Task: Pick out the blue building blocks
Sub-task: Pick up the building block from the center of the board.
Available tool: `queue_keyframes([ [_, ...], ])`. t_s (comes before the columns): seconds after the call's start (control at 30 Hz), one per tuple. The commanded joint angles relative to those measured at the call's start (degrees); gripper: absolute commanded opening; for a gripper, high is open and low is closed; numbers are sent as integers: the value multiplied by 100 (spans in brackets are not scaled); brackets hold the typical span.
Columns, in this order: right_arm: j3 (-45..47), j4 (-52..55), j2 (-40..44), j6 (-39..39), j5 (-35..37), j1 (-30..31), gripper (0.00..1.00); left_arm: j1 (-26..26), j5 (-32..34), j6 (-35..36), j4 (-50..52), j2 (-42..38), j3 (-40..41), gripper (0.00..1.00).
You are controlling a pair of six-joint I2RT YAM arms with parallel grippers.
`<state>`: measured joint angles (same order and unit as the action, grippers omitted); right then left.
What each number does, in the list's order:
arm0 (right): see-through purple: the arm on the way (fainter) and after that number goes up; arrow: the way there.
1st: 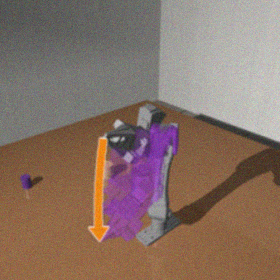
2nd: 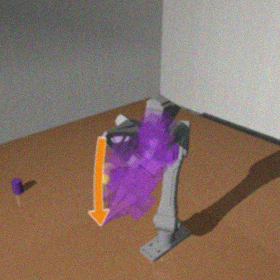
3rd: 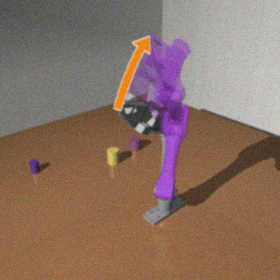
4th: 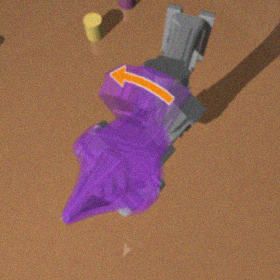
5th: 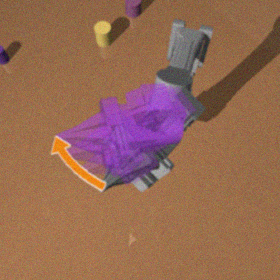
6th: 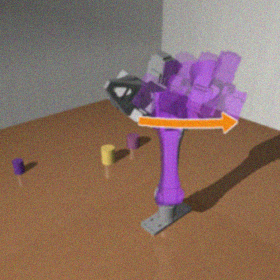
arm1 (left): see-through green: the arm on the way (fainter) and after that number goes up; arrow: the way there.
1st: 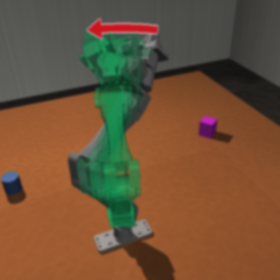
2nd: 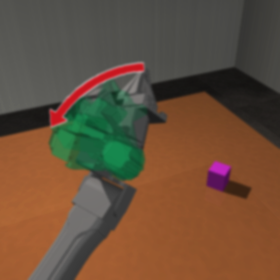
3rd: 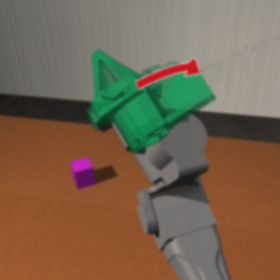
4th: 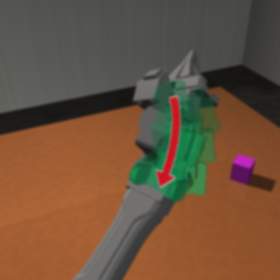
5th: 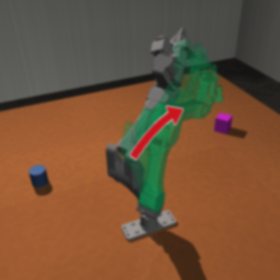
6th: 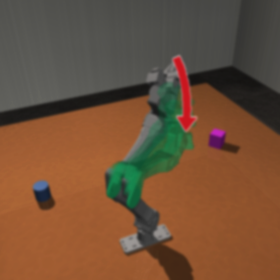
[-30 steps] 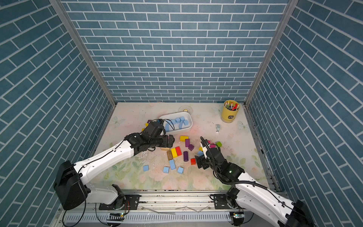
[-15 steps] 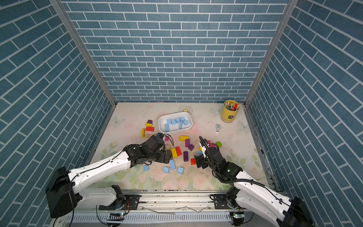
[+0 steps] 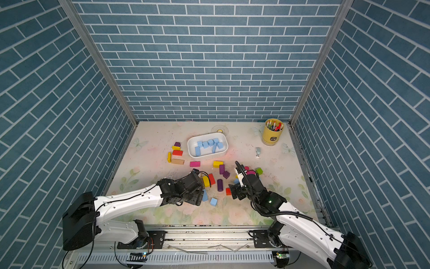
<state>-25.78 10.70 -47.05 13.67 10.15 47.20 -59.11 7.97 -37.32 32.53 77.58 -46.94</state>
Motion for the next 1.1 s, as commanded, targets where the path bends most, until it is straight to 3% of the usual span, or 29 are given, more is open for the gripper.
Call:
queue_keyframes([
  [0.0, -190, -145, -31, -5, -88, -9, 96, -110, 135, -40, 63, 211, 49, 77],
  [0.63, -226, -314, -273, -14, -163, -11, 96, -227, -138, -3, -243, 1218, -81, 40],
  [1.07, -208, -352, -296, -31, -132, -8, 96, -231, 193, -5, -154, 1138, -263, 19],
])
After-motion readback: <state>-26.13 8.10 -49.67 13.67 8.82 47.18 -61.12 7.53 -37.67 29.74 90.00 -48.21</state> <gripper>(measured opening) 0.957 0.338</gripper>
